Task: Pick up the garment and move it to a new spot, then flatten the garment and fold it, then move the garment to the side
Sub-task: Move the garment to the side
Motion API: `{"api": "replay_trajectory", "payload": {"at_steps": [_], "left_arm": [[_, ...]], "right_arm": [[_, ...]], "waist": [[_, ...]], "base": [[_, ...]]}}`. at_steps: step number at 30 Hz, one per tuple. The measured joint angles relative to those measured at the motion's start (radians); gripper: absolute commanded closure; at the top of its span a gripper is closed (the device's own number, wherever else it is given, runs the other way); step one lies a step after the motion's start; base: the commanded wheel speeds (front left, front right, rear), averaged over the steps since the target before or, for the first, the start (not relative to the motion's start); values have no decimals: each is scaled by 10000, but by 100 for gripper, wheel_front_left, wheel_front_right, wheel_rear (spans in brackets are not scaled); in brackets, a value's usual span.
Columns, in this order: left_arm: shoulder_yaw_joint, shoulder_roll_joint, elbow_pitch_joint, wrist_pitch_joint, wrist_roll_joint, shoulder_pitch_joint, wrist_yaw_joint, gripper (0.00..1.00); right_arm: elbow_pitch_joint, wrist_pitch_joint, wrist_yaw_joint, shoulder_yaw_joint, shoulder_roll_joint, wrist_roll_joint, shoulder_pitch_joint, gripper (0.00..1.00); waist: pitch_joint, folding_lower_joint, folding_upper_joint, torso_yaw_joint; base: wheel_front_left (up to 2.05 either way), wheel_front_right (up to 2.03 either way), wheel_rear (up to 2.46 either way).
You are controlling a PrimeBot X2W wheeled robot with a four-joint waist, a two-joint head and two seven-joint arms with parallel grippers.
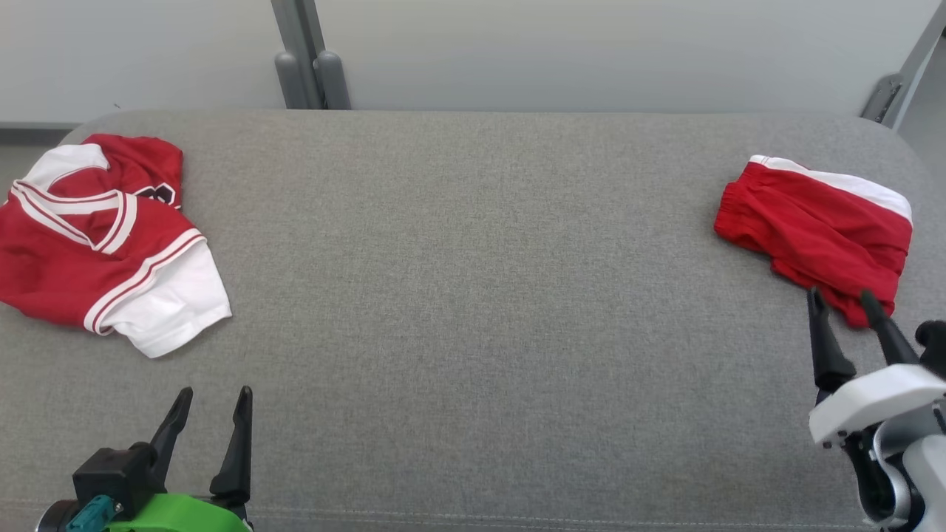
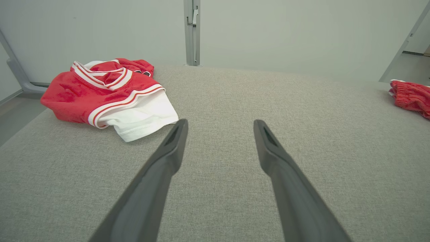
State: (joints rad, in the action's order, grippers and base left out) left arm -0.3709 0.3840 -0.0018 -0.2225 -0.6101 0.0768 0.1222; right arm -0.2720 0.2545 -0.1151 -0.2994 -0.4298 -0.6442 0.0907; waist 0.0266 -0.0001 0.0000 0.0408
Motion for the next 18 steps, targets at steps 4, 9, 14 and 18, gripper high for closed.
{"api": "replay_trajectory", "payload": {"at_steps": [4,9,14,18], "left_arm": [[56,-6,98,-90,2,287,0,0],[259,-132,228,-201,6,501,0,0],[334,-221,249,-209,161,557,0,0],[326,-309,249,-251,182,563,-2,0]], "right_arm": [[130,0,-52,-15,345,320,-844,0],[499,-2,-90,102,694,855,-1315,0],[786,-2,-100,414,940,1189,-1685,0],[928,-2,-102,560,1200,1457,-1954,0]], "waist": [[-296,0,0,-66],[-453,0,0,-357],[-525,0,0,-547],[-516,0,0,-572]], "base": [[0,0,0],[0,0,0],[0,0,0],[0,0,0]]}}
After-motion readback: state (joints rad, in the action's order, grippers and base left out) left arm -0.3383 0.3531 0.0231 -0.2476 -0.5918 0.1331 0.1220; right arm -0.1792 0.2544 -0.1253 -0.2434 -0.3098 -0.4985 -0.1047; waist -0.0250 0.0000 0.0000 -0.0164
